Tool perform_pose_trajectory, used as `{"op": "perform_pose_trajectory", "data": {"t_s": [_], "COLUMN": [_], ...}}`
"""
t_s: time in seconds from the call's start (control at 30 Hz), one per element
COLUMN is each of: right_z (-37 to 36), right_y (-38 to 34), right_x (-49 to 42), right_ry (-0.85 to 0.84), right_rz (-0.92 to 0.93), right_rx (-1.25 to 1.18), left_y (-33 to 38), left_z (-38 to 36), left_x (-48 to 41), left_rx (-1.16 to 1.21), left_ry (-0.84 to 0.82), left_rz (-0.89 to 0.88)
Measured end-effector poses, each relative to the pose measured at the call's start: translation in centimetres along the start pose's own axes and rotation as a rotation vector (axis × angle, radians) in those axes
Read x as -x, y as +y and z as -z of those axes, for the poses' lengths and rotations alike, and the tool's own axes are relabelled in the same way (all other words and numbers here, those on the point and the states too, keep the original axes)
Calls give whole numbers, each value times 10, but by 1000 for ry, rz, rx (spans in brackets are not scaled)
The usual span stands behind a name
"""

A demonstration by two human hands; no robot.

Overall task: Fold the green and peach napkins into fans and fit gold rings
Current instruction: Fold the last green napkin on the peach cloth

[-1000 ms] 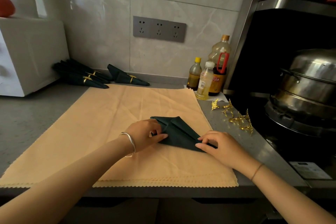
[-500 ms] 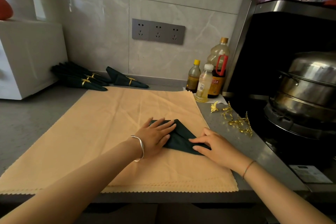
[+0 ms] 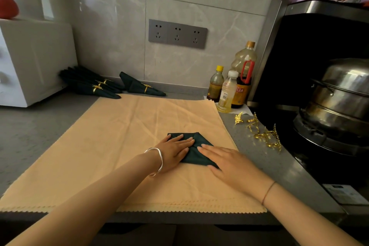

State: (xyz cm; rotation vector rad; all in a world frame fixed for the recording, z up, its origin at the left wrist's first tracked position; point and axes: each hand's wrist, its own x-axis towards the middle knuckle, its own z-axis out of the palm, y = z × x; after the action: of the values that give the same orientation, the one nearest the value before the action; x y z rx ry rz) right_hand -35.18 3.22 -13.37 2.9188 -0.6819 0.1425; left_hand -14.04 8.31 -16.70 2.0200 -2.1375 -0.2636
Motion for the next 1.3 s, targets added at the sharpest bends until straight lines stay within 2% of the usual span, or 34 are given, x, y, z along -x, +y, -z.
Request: {"op": "perform_pose_trajectory", "data": {"t_s": [0.1,0.23,0.43,0.53,0.63,0.73,0.83,0.93,1.0,1.07,1.13,1.23,1.3], "right_z": [-7,-23,-34,-24,-11,3,18,27,26,23,17,8,8], "right_y": [-2,1,-1,-5,5,17,22,23,21,17,13,11,10], "right_x": [-14,-28,-34,-32,-30,-35,-43,-49,-52,-56,-59,-61,-61], "right_ry": [80,190,310,322,291,378,231,-140,-360,-487,-554,-636,-641], "right_rz": [58,111,33,-32,-225,-382,-552,-600,-549,-517,-531,-574,-576], "right_rx": [136,180,115,-10,-321,-693,-1174,-1458,-1467,-1452,-1414,-1377,-1327], "left_y": [0,-1,4,11,13,9,4,3,5,7,6,3,2], "left_z": [0,1,7,12,23,38,49,49,44,36,25,10,6], "left_x": [-1,-3,-2,8,24,40,57,69,74,76,77,73,71], "left_rx": [69,123,227,387,577,474,127,-141,-222,-266,-249,-102,-50], "left_ry": [16,-1,-12,16,197,414,509,468,336,188,100,10,-22], "left_rz": [14,27,65,113,132,49,-81,-237,-264,-223,-174,-117,-90]}}
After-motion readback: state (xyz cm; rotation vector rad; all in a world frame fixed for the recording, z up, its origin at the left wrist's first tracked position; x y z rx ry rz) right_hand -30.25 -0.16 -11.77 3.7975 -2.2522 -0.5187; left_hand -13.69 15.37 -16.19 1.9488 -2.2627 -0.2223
